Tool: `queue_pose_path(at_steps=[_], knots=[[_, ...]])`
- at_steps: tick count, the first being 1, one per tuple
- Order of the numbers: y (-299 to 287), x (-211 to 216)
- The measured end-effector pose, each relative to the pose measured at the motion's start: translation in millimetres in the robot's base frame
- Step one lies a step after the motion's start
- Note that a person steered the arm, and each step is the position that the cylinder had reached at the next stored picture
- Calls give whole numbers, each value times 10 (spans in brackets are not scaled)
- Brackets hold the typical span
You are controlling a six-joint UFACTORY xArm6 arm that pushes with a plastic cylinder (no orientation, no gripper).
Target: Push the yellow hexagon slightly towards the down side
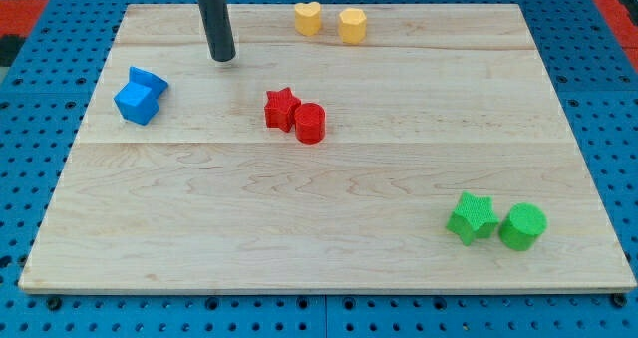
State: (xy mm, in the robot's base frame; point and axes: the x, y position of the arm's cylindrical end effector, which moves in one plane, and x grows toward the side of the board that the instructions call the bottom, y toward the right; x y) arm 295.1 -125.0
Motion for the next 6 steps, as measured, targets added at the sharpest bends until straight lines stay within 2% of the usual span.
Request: queue_pose_path(at_steps=[2,4,5,6], knots=[[484,148],[1935,789],[2062,596],[2048,-46]])
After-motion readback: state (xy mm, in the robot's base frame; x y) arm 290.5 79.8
